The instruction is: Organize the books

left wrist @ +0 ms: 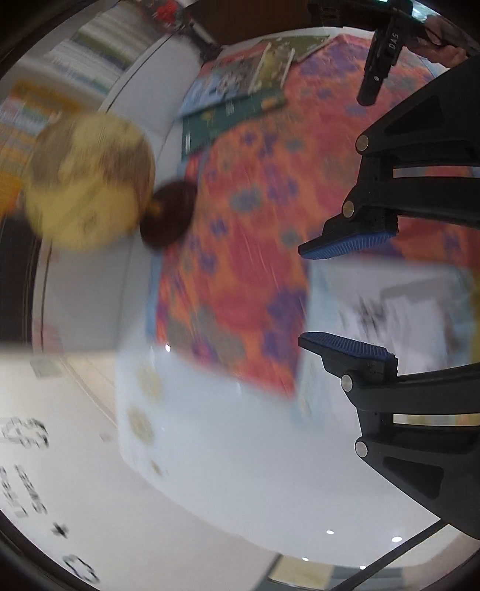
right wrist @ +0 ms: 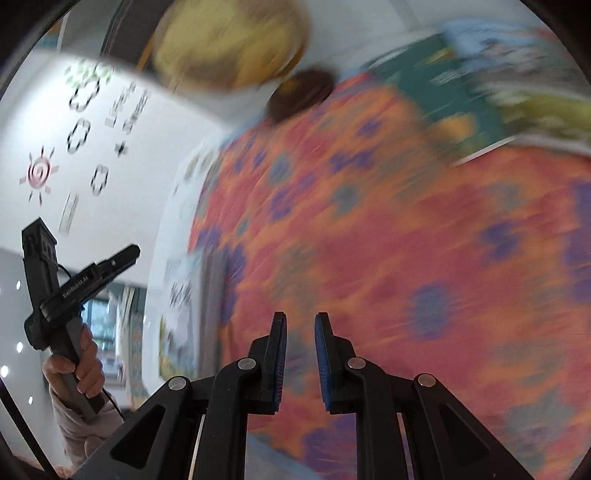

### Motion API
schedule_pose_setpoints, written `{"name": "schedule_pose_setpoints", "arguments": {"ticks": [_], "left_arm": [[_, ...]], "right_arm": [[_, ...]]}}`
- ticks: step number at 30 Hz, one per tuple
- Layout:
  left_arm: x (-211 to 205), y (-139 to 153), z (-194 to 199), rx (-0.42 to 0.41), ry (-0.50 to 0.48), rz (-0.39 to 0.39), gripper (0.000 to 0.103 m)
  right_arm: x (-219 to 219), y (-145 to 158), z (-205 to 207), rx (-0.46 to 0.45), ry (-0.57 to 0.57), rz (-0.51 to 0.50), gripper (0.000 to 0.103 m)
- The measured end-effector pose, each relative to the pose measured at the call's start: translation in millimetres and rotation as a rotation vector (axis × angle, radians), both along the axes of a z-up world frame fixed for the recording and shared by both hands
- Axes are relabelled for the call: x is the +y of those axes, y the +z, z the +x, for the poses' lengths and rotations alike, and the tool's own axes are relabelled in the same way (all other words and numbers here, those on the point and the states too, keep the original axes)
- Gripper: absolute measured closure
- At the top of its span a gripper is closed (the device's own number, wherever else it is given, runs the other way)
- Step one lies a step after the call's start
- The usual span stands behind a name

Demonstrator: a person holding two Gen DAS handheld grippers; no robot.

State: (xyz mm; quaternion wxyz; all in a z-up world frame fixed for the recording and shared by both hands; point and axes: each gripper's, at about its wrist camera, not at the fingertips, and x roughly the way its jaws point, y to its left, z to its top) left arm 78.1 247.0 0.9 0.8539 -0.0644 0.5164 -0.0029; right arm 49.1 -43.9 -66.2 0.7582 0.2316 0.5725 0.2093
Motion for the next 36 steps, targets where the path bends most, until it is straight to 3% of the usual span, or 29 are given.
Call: {"name": "schedule_pose_setpoints", "arguments": {"ticks": [5, 8, 13, 19, 25, 27, 29, 33, 36], "left_arm": [[-98.6, -16.9, 37.0, 0.019, -0.095, -0.091, 0.058], [-158.0, -36.0, 56.3, 0.046, -0.142, -0.171, 0.058], [-245.8, -63.5, 98.7, 0.042, -0.194, -0.177, 0.058], [-294.3, -96.0, 154.1, 0.056, -0.162, -0.205, 0.058], [-315.1, -94.4, 175.1, 0.021, -0.160, -0.208, 0.055], [-324.6, -94.8, 179.8, 0.015, -0.188, -0.194, 0.051], [-334.3, -95.7, 183.4, 0.005, -0.200, -0.155, 0.049], [-341.3, -96.8, 185.9, -0.009, -0.230, -0.137, 0.042], [-344.1, -98.7, 188.2, -0.017, -0.249, -0.160, 0.042]], "right_arm": [[-98.6, 28.6, 1.1, -0.114, -0.134, -0.099, 0.087], [-167.9, 34.3, 5.7, -0.160, -0.274, -0.119, 0.085], [-245.3, 31.9, 35.5, -0.220, -0.453, -0.108, 0.083], [-266.9, 21.1, 92.8, -0.245, -0.445, -0.144, 0.083], [-265.2, 7.6, 129.0, -0.259, -0.427, -0.219, 0.082], [-267.7, 0.6, 138.2, -0.245, -0.411, -0.175, 0.081], [-268.8, -7.5, 145.8, -0.222, -0.396, -0.139, 0.076], [-266.9, -11.4, 153.0, -0.242, -0.379, -0.137, 0.039], [-266.5, -13.3, 153.8, -0.245, -0.356, -0.120, 0.036]]}}
